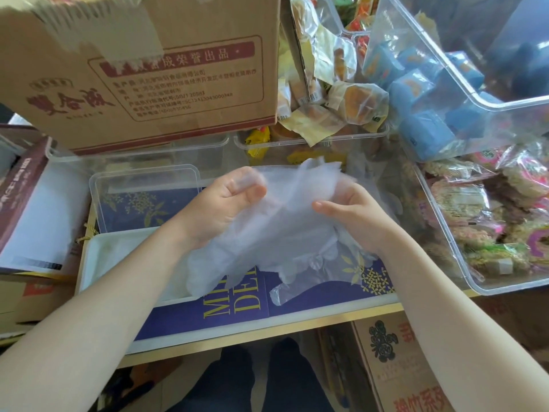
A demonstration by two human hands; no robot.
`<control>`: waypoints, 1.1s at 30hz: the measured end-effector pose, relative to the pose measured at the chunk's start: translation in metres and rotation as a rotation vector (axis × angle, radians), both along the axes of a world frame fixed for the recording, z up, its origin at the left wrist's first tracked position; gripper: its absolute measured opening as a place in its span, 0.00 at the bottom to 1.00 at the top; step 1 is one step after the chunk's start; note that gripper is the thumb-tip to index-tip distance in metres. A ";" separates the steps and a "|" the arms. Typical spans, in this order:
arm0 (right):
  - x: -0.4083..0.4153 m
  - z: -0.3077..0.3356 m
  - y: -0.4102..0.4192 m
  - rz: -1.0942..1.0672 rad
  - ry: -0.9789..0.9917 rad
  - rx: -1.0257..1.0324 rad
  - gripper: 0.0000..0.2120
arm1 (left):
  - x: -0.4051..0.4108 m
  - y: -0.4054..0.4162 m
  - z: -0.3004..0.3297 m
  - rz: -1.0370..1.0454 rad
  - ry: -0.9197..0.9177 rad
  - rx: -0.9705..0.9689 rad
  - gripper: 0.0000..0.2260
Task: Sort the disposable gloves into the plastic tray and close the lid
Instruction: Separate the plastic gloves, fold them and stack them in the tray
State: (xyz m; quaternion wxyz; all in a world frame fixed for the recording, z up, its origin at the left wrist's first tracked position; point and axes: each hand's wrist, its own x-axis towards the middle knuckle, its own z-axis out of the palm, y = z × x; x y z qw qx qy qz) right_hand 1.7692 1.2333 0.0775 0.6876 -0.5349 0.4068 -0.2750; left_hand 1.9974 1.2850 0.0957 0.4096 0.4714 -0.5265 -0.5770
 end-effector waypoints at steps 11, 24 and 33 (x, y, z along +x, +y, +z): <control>0.008 -0.027 -0.005 -0.159 0.027 0.022 0.07 | 0.027 0.019 -0.051 -0.233 -0.031 0.624 0.10; 0.002 -0.072 -0.019 -0.173 0.052 0.183 0.11 | 0.028 0.010 -0.080 -0.142 0.059 0.884 0.06; 0.009 -0.093 -0.030 -0.118 0.147 0.147 0.13 | 0.025 -0.013 -0.087 -0.040 -0.430 0.481 0.09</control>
